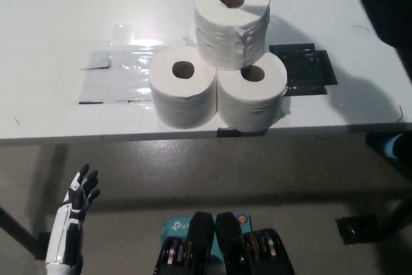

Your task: A few rolls of toilet paper are kept infront of the robot and the robot uses its right hand to lift one of the rolls and and places it on top of the other rolls to stack it.

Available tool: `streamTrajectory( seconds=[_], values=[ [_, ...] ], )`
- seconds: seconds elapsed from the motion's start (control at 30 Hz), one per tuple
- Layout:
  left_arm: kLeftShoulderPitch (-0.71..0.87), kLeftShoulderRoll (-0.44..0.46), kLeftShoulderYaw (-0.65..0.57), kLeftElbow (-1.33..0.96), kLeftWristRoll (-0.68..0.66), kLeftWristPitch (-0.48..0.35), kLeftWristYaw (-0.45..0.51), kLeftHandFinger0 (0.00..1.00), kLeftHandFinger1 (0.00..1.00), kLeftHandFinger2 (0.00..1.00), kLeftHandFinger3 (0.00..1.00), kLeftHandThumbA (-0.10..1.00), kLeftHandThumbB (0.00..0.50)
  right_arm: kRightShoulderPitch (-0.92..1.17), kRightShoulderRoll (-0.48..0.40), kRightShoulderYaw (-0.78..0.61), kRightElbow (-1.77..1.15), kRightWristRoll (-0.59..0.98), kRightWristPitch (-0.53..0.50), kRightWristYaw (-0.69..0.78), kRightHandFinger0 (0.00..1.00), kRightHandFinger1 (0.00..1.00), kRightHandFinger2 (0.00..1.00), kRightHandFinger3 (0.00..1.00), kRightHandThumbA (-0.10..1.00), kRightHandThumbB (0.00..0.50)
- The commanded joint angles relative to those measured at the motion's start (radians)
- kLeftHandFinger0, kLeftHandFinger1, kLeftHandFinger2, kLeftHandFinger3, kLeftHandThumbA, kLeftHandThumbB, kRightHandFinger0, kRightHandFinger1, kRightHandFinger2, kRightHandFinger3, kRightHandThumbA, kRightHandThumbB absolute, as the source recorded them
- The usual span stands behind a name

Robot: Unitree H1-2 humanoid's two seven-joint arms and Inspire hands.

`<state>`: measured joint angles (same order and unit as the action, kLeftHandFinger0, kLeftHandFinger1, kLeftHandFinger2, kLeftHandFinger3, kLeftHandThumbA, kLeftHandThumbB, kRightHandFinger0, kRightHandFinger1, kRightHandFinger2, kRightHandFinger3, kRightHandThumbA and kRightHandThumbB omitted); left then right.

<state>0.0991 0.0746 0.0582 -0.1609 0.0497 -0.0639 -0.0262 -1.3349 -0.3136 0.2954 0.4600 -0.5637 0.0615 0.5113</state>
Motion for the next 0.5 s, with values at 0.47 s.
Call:
streamTrajectory(
  seconds=[0.47],
  values=[
    [-0.147,0.007,0.025,0.044,-0.029,0.005,0.017,1.0,1.0,1.0,1.0,1.0,0.001,0.567,-0.147,-0.754,-1.158,0.448,0.133,-0.21,1.0,1.0,1.0,1.0,0.96,0.17]
  ],
)
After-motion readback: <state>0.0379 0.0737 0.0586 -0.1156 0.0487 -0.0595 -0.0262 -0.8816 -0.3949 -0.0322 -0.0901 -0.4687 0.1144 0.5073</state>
